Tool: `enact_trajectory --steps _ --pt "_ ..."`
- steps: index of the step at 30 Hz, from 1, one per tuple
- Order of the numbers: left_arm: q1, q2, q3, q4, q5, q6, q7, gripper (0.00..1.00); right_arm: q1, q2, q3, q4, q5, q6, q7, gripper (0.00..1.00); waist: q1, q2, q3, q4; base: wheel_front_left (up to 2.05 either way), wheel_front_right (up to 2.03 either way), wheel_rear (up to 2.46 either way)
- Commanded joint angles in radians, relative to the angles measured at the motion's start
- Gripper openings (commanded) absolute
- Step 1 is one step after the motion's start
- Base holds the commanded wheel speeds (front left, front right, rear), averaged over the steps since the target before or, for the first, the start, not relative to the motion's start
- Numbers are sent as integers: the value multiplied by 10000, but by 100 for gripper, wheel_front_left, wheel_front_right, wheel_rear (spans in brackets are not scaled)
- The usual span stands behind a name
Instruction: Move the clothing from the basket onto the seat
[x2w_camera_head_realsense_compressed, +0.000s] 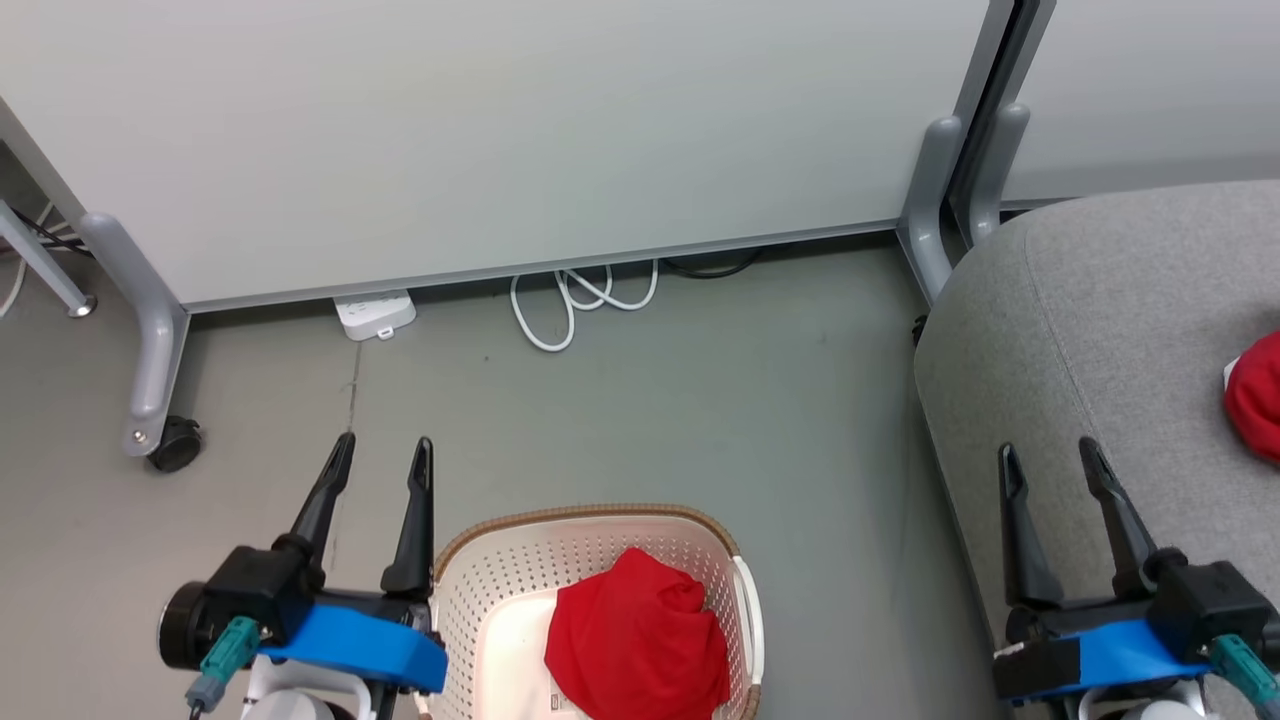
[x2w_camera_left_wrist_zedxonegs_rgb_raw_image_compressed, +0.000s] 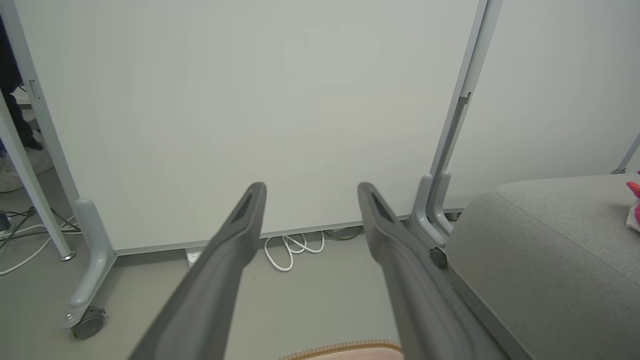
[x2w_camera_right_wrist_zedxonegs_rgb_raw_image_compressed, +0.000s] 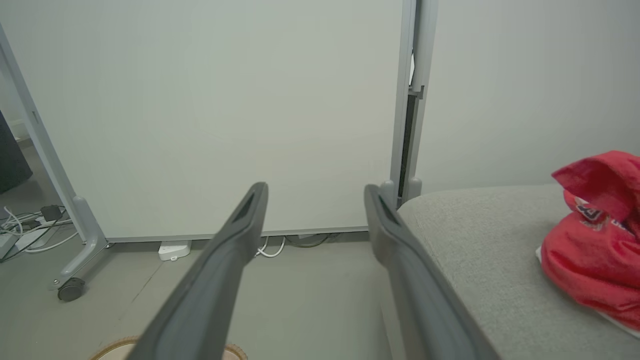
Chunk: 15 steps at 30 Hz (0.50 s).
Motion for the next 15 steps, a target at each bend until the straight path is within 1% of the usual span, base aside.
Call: enact_trajectory --steps 1,5,15 --pt "124 -12 62 28 53 -50 -36 100 132 55 -13 9 14 -10 -2 100 1 0 -73 13 0 0 0" --pt "436 -166 368 132 283 -254 -35 100 439 147 -10 26 29 -9 -2 100 1 0 -223 15 0 0 0" --pt "717 -460 808 318 672 -546 -35 100 661 240 30 77 6 -10 -1 100 1 0 -286 97 0 0 0"
